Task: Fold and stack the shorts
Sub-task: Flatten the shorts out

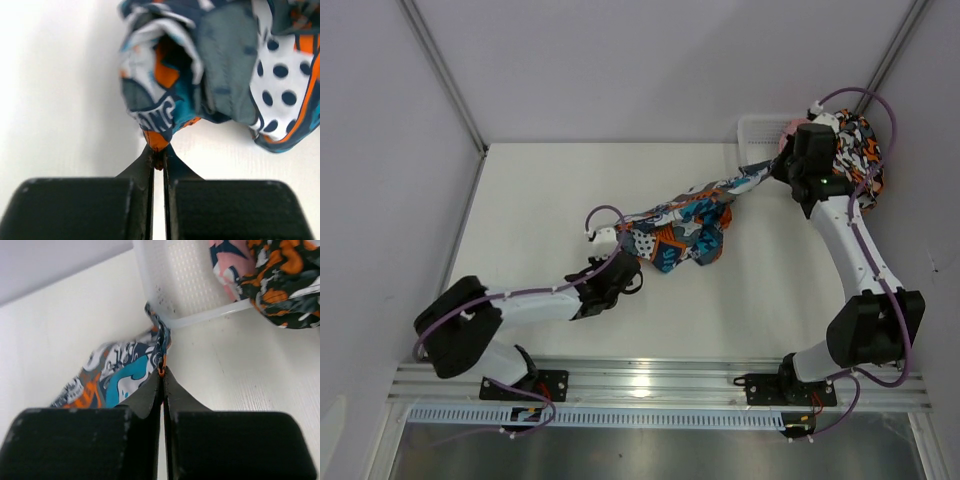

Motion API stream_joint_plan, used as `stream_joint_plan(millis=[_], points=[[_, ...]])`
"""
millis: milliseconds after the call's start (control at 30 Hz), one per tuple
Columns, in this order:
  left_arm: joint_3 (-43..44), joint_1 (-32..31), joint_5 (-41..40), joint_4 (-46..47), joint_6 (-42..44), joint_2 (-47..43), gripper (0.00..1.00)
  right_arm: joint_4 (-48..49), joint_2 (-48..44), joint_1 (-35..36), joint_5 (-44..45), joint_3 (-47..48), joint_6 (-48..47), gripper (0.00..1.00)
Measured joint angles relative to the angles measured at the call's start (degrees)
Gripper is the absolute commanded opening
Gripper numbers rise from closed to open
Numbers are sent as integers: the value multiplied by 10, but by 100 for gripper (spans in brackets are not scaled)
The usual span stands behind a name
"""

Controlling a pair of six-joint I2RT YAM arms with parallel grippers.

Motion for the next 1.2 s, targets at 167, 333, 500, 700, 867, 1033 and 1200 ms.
stream_joint_plan(millis=[167,333,500,700,867,1033,1200], points=[[36,0,-28,-117,105,-111,0,-21,0,-44,-44,42,60,0],[78,-13,-58,-212,196,-221,0,-27,-1,-44,-81,100,106,0],[153,-37,-85,-291,262,-306,0,-31,-38,-45,-106,113,139,0],[242,-56,-77,-353,303,-390,0,-46,-141,-46,-122,113,170,0],[309,-61,-62,-425,324,-425,0,-57,-255,-46,-128,109,191,0],[347,-62,-61,-492,342,-454,0,-65,-344,-47,-145,105,211,0],[346,-62,-49,-503,369,-508,0,-74,-403,-47,-167,85,235,0]])
